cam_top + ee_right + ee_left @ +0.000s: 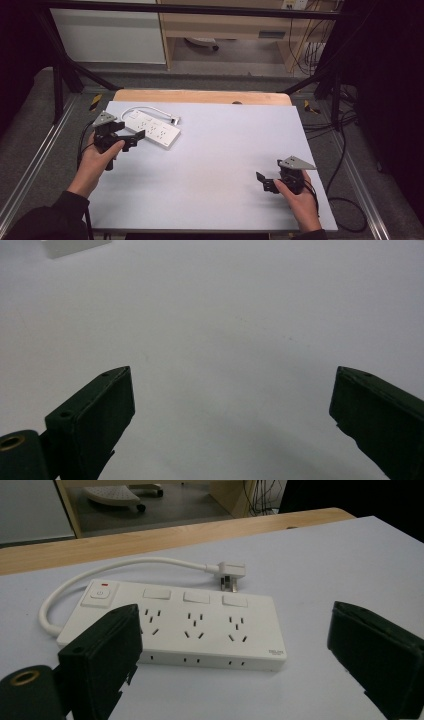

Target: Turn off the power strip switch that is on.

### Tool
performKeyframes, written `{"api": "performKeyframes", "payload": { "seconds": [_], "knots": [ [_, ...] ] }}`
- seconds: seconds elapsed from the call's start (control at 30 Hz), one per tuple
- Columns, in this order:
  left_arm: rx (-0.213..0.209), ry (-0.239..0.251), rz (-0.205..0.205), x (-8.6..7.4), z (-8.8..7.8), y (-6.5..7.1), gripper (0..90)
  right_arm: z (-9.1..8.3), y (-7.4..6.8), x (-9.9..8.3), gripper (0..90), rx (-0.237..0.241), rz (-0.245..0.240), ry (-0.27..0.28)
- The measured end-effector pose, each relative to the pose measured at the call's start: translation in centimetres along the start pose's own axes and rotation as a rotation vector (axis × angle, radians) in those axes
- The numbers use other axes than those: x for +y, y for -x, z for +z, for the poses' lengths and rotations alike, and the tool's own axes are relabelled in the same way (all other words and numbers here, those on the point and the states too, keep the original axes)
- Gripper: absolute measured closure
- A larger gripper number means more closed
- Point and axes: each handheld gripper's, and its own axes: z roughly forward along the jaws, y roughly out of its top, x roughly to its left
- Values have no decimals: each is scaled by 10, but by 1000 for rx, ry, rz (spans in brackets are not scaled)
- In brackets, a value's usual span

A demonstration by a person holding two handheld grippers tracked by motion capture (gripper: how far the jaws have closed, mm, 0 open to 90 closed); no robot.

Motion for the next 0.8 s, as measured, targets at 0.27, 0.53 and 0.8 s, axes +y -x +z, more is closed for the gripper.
{"api": "performKeyframes", "payload": {
  "seconds": [0.27, 0.53, 0.8],
  "knots": [
    [21, -29, 1, 1, 11, -9, 73, -1, 0, 0, 44, 4, 5, 1],
    [37, -20, 22, 7, 17, -13, 74, -1, 0, 0, 44, 5, 4, 2],
    [48, 26, 38, 16, 20, -14, 83, -1, 0, 1, 44, 5, 7, 3]
  ]
}}
